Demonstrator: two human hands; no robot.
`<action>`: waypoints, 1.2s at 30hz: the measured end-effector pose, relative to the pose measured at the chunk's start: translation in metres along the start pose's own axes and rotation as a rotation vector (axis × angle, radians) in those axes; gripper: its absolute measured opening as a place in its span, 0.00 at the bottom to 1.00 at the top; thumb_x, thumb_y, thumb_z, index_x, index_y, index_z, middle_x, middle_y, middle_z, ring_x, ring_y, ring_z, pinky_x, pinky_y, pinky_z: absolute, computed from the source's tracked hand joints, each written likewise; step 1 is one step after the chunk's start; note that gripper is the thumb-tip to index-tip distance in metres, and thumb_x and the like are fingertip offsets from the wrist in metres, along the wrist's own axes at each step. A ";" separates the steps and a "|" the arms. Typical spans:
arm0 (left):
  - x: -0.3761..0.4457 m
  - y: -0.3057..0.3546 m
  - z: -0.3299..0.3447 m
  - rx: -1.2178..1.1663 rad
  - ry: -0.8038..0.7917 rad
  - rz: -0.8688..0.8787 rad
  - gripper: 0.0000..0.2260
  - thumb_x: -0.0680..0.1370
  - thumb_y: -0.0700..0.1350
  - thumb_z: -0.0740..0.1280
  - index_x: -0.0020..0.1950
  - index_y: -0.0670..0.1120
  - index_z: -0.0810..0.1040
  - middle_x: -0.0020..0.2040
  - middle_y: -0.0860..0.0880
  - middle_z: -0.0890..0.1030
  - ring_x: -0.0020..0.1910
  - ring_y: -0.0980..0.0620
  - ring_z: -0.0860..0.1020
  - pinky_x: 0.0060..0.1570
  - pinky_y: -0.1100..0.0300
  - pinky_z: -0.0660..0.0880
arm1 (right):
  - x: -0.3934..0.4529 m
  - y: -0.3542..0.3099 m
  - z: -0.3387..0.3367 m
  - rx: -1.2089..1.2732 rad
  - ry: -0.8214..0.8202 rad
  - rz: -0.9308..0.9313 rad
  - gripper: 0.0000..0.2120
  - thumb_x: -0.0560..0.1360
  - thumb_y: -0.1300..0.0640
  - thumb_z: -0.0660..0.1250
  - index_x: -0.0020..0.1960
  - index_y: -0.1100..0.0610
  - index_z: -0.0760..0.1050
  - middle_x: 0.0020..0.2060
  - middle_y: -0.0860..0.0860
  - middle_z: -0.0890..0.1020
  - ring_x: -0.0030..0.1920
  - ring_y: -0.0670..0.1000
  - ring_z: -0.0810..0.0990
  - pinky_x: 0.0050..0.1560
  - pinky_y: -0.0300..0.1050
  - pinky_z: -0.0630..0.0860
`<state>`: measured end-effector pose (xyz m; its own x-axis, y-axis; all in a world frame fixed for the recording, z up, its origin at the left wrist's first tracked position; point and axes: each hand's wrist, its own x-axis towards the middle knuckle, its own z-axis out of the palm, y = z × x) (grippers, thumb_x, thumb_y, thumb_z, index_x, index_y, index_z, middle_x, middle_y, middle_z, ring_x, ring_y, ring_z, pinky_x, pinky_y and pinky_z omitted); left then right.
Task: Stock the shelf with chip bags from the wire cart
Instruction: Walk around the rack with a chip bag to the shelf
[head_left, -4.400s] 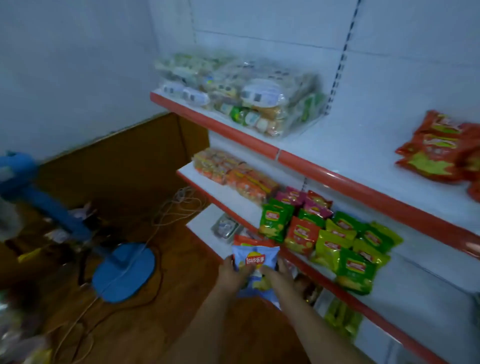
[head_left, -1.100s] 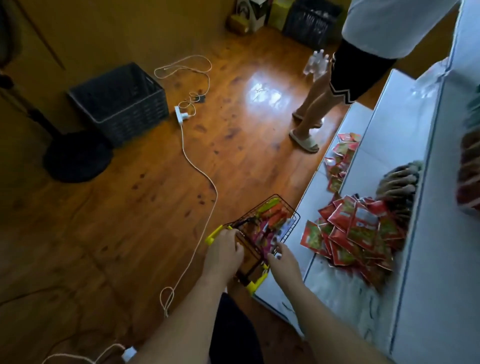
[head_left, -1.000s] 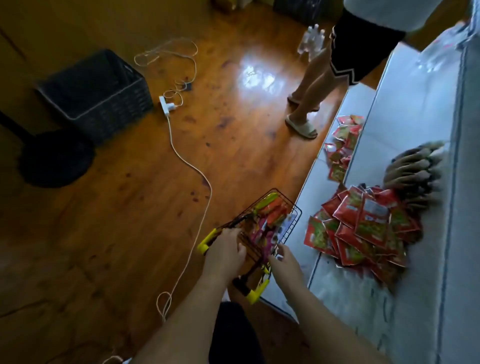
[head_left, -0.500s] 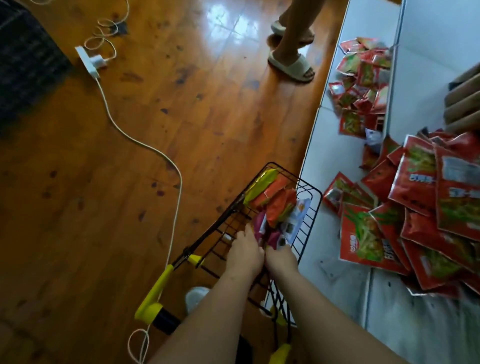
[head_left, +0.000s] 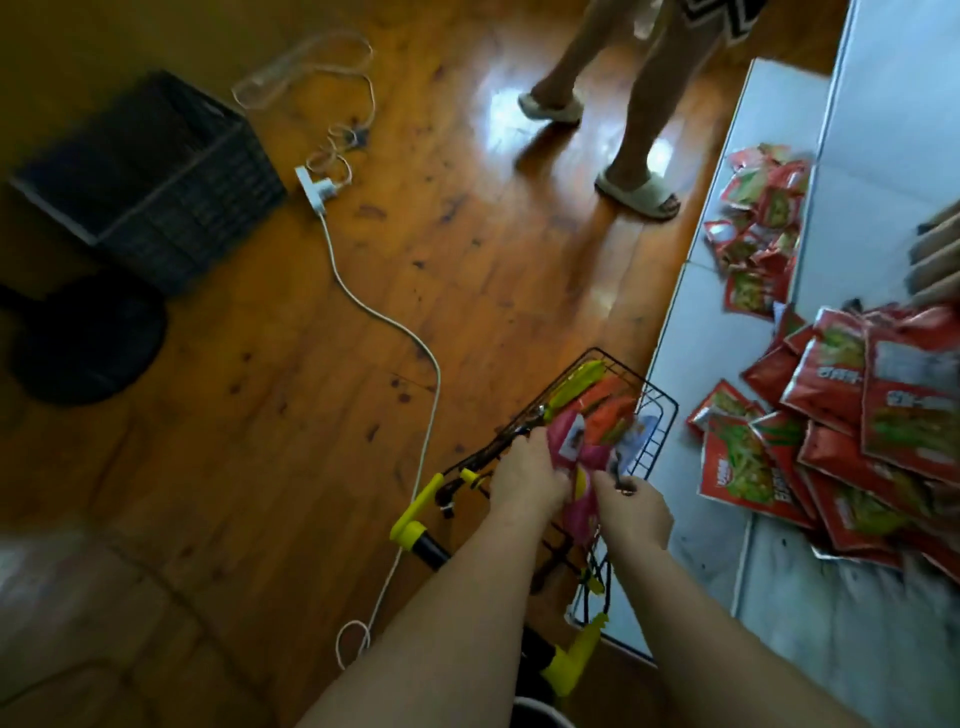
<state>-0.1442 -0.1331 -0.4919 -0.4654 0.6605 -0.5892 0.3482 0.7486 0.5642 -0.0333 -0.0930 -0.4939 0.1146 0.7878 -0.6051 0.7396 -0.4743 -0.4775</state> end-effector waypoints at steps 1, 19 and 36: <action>-0.022 0.007 -0.013 -0.020 -0.006 0.016 0.16 0.75 0.52 0.65 0.61 0.47 0.73 0.55 0.43 0.78 0.51 0.41 0.79 0.49 0.49 0.79 | -0.022 -0.005 -0.014 0.062 -0.016 -0.019 0.16 0.76 0.46 0.65 0.45 0.59 0.79 0.38 0.55 0.80 0.38 0.53 0.75 0.40 0.46 0.69; -0.388 0.110 -0.163 0.025 0.206 0.281 0.12 0.74 0.48 0.71 0.56 0.48 0.78 0.57 0.47 0.76 0.58 0.47 0.76 0.61 0.58 0.71 | -0.365 -0.019 -0.298 0.419 -0.439 -0.301 0.26 0.67 0.32 0.65 0.61 0.42 0.74 0.62 0.51 0.78 0.61 0.55 0.77 0.62 0.52 0.74; -0.705 0.275 0.090 -0.124 -0.505 0.747 0.19 0.68 0.43 0.80 0.54 0.48 0.77 0.42 0.57 0.84 0.42 0.59 0.82 0.38 0.71 0.77 | -0.499 0.321 -0.588 1.017 0.047 -0.239 0.28 0.71 0.36 0.64 0.59 0.56 0.78 0.46 0.53 0.86 0.49 0.52 0.84 0.54 0.49 0.80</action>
<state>0.3531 -0.3876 0.0271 0.2678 0.9398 -0.2124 0.3128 0.1237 0.9417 0.5371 -0.4073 0.0291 0.0808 0.9088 -0.4092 -0.1578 -0.3937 -0.9056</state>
